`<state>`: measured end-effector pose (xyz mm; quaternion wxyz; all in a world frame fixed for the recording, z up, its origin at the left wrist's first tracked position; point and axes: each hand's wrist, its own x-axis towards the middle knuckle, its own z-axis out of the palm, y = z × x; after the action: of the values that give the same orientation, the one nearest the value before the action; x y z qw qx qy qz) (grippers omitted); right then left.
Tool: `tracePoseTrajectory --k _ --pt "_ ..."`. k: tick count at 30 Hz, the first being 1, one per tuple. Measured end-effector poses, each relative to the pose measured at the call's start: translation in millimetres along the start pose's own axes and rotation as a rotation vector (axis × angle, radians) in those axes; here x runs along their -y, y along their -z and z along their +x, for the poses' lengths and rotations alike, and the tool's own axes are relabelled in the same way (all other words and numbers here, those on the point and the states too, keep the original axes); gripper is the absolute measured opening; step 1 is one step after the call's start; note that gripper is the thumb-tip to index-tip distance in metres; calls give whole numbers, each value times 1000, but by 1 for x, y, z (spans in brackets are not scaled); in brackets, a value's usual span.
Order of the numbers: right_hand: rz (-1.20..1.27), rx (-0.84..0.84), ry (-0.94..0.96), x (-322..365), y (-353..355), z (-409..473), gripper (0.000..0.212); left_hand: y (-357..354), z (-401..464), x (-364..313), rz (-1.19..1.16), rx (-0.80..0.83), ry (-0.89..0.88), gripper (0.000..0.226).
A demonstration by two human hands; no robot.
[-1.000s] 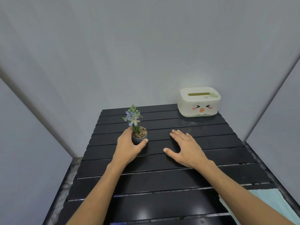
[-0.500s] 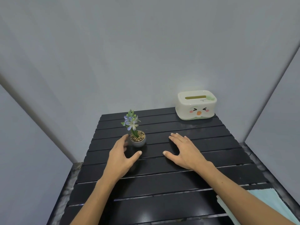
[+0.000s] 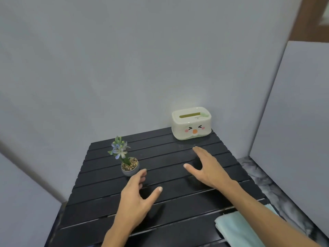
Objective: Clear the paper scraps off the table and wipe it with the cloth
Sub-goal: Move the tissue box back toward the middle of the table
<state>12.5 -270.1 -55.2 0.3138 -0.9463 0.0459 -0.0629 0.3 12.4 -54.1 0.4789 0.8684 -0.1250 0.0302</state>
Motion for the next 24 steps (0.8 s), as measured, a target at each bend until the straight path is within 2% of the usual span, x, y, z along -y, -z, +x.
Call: tracePoseTrajectory --k 6,10,14,16,19,24 --pt "78 -129 -104 -36 31 39 90 -52 76 -28 -3 84 -53 92" --pt "87 -177 -136 -61 44 76 90 -86 132 -40 -23 105 -26 100" --pt "91 -169 -202 -80 43 106 120 -113 169 -41 -47 88 -36 88" --pt "116 -178 -189 -86 41 117 113 -123 180 -40 -52 83 -54 78" --pt "174 -159 -114 -88 36 127 86 -134 190 -41 -43 42 -70 68" --pt "210 -223 -65 -82 31 128 72 -141 197 -45 -21 -20 -43 60"
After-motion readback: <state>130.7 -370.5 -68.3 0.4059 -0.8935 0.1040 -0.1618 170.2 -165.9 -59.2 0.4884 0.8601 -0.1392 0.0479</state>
